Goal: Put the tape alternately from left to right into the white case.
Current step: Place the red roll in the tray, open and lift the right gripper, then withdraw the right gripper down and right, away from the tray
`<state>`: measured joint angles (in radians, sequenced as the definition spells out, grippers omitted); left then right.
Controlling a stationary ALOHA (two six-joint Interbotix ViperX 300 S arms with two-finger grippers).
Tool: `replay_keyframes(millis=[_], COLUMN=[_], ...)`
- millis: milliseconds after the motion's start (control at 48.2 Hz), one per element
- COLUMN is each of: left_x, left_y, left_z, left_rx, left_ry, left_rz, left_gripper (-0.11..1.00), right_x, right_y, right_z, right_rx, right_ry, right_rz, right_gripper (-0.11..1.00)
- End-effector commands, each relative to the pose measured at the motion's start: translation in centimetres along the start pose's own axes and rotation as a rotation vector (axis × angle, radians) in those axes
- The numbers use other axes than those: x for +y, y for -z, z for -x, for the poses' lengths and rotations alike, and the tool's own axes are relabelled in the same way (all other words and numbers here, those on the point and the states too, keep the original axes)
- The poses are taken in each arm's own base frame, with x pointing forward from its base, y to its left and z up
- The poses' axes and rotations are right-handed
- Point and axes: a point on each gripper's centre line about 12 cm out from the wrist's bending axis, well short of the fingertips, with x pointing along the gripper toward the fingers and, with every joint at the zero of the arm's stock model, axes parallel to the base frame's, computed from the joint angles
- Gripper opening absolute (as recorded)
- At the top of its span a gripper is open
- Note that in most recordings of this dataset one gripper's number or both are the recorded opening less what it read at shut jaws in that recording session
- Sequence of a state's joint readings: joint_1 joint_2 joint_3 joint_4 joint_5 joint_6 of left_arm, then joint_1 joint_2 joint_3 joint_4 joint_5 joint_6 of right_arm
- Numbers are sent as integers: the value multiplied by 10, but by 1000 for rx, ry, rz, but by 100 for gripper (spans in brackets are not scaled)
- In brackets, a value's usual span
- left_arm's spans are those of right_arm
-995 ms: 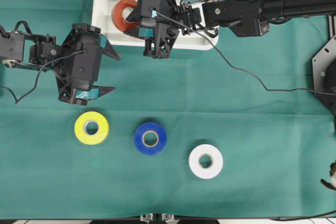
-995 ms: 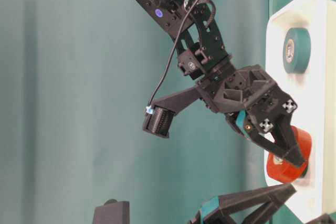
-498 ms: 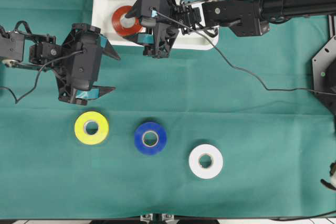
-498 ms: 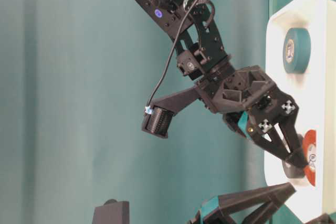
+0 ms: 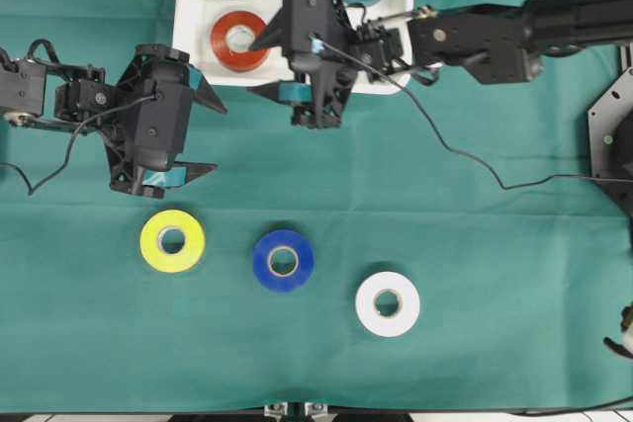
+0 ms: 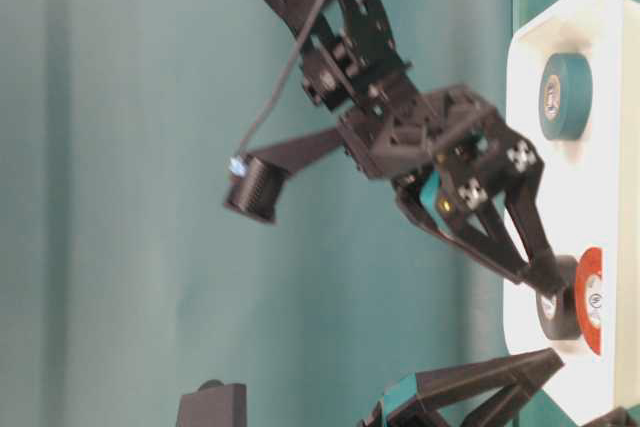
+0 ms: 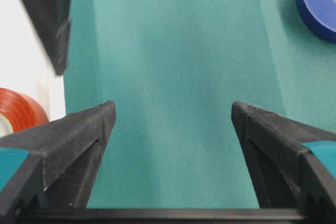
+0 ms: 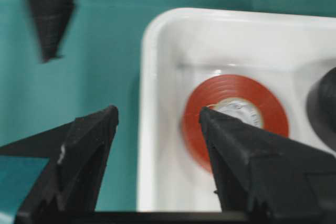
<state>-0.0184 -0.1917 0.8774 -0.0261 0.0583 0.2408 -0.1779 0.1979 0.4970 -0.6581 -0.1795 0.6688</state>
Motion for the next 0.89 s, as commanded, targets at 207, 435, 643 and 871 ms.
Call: replay_keyframes(millis=[207,435,643,871], left_x=[0,0,0,0], left_y=[-3,-3,-3,-3], left_z=[5,5,5,5], left_rx=[-21,-21,-21,-23], left_ry=[-2,-2,-4,-4], left_rz=[-1,-1,0,0], left_gripper=[70,70,70,70], right_x=[34,62,75,75], right_y=[-9,-2,9,26], right_z=[27,29,31,33], right_rx=[-38,-23,3,43], right_ry=[-65,-120,-149,-149], right_rz=[39,68,85,78], right_gripper=[70,70,70,70])
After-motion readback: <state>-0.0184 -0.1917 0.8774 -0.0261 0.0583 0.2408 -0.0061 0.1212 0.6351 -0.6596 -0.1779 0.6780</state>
